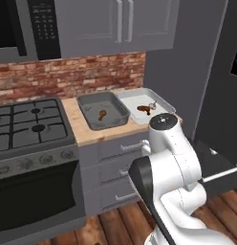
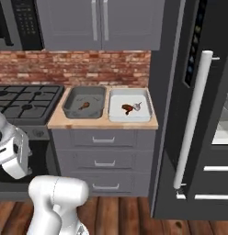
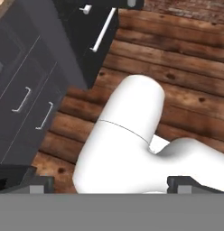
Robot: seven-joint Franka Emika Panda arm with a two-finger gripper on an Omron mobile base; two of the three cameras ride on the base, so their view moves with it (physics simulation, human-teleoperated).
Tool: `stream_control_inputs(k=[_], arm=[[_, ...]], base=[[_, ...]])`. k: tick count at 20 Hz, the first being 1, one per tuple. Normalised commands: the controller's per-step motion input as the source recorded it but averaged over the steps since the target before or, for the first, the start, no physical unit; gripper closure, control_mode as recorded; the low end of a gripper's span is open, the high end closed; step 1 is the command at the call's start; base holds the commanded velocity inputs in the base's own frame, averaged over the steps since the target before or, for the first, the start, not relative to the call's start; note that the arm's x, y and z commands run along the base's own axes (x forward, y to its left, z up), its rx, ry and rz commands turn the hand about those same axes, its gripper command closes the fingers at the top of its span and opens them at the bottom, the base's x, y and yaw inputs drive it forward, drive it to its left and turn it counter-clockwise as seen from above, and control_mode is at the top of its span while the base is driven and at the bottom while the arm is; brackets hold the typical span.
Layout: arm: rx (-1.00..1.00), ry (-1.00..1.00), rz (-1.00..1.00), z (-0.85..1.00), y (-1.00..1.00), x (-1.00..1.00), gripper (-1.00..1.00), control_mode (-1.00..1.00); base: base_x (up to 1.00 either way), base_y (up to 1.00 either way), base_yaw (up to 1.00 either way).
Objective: Place one garlic and one chicken drumstick in each tupperware on the nearby counter, to pack two identical lunches.
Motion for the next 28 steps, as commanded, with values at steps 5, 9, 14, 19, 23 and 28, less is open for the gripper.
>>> stream_control_inputs(k=[5, 9, 14, 19, 23, 28], arm=[[0.0, 0.0, 0.0, 0.0, 0.0, 0.0, -1.0, 1.0], [0.0, 0.0, 0.0, 0.0, 0.0, 0.0, -1.0, 1.0], [0.0, 0.0, 0.0, 0.0, 0.0, 0.0, -1.0, 1.0], [0.0, 0.0, 0.0, 0.0, 0.0, 0.0, -1.0, 1.0], [0.0, 0.0, 0.0, 0.0, 0.0, 0.0, -1.0, 1.0], [0.0, 0.0, 0.0, 0.0, 0.0, 0.0, -1.0, 1.0]], base=[[-1.0, -1.0, -0.3], [-0.92, -1.0, -0.43], [-0.2, -1.0, -0.18], [0.55, -1.0, 0.05], [0.59, -1.0, 0.11], [0.64, -1.0, 0.19]])
